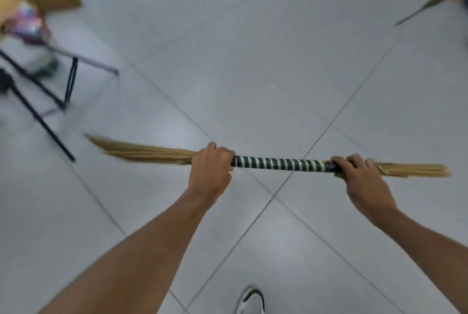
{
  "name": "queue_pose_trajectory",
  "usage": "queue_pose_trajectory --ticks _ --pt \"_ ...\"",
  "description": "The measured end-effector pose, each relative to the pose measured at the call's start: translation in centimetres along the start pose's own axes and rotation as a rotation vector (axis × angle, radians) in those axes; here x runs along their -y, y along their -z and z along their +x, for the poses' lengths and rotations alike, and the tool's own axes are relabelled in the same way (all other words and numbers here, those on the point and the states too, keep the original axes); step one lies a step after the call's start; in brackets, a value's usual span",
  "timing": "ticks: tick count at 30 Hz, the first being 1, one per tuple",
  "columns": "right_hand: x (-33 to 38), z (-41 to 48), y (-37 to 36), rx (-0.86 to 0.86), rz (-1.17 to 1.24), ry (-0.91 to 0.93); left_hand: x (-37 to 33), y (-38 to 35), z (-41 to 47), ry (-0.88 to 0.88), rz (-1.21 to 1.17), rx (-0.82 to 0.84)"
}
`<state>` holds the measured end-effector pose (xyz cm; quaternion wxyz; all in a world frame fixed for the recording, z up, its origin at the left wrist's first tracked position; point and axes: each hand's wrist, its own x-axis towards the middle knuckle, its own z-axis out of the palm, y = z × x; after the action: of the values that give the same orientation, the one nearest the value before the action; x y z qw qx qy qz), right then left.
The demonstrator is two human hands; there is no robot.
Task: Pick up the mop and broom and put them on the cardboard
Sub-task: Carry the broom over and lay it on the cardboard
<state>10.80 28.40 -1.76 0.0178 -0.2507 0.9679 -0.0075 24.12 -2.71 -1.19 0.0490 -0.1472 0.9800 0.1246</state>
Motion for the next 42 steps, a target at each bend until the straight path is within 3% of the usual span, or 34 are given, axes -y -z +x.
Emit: queue_pose_trajectory --ticks 5,8,14,19,25,30,42 --pt "-0.9 -6.0 23.3 -0.139 -0.034 -0.176 -8.2 24.2 -1.1 -0.244 0.034 -0.069" --pt "-1.0 -11.7 33.2 -0.208 -0.068 -0.283 -12.2 33.4 -3.1 -0.386 0.046 -0.106" --pt "-0.1 -27.7 49.1 -0.421 -0.161 -0.592 -22.7 46.1 -8.8 -0.745 0.002 -0.242" --pt "0.8 -42.5 58.2 -0.558 -0.224 -0.884 -34.6 53.3 -17.0 -1.074 -0.070 -0.340" --pt "5.6 -62.9 64.9 -0.627 -0.347 -1.212 -45.1 56.5 -32.6 -1.441 -0.195 -0.361" --pt "12.3 -77.7 65.3 -0.634 -0.447 -1.457 -49.6 55.4 -46.7 -1.690 -0.260 -0.315" --pt "29.8 -106.2 58.3 -0.549 -0.525 -1.858 -49.2 46.9 -79.2 -2.049 -0.290 -0.158"
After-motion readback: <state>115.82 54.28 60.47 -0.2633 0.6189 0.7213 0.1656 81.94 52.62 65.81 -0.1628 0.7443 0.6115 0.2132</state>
